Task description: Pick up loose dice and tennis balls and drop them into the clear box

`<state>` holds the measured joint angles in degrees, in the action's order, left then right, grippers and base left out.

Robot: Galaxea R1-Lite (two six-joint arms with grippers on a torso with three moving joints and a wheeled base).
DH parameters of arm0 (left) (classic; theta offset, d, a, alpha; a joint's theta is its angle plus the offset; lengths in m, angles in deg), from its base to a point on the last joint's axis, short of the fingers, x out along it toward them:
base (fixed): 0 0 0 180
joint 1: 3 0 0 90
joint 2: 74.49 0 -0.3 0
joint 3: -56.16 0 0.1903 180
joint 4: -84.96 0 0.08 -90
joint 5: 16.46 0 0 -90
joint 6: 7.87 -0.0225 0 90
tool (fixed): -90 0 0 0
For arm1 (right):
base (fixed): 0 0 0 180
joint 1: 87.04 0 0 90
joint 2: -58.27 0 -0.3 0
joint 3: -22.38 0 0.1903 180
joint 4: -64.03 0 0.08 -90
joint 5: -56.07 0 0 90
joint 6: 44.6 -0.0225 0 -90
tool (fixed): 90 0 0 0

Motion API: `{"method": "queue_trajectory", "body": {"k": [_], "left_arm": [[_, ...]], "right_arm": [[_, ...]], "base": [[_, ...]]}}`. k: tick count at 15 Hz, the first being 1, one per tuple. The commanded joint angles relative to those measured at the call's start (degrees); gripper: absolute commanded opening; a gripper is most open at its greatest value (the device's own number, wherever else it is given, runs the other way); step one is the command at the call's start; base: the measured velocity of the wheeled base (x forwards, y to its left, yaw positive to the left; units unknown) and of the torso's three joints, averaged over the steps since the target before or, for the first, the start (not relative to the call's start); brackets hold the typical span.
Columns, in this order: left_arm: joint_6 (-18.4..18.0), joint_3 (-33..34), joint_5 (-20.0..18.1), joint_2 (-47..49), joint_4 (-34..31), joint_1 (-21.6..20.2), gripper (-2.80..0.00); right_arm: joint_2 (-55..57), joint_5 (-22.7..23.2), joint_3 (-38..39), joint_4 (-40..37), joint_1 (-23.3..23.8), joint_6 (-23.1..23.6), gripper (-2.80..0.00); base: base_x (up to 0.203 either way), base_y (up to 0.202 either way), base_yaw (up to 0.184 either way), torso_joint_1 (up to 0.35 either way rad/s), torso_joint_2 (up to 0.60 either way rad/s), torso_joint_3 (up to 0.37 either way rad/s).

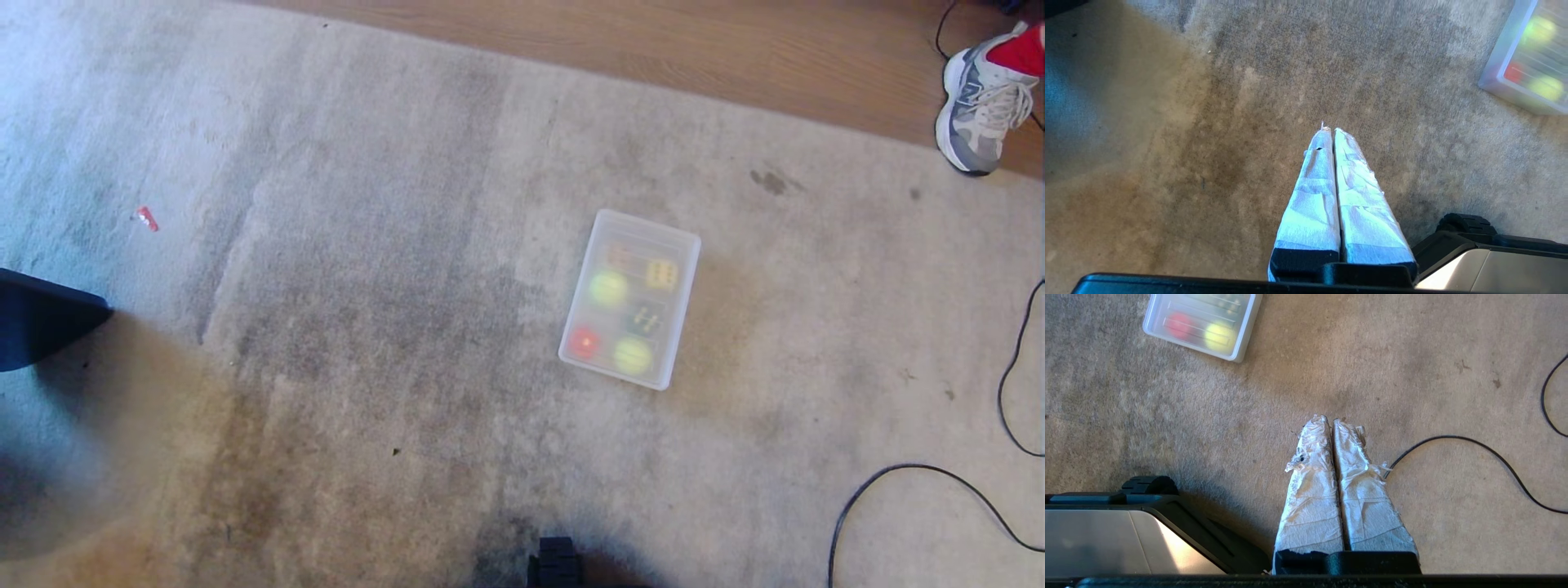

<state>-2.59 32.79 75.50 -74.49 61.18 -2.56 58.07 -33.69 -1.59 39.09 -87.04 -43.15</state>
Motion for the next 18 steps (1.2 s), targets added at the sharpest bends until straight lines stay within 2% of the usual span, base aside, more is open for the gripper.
{"method": "queue_trajectory", "body": {"k": [1, 18], "left_arm": [[0.05, 0.00, 0.04, 0.00, -0.01, 0.00, -2.80], [-0.41, 0.00, -0.12, 0.00, 0.06, 0.00, -2.80]], "right_arm": [[0.12, 0.02, -0.02, -0.03, 0.00, 0.04, -2.80], [0.12, 0.02, -0.02, -0.01, 0.00, 0.04, -2.80]], "base": [[0.000, 0.000, 0.000, 0.002, 0.00, 0.142], [0.000, 0.000, 0.000, 0.003, 0.00, 0.200]]}}
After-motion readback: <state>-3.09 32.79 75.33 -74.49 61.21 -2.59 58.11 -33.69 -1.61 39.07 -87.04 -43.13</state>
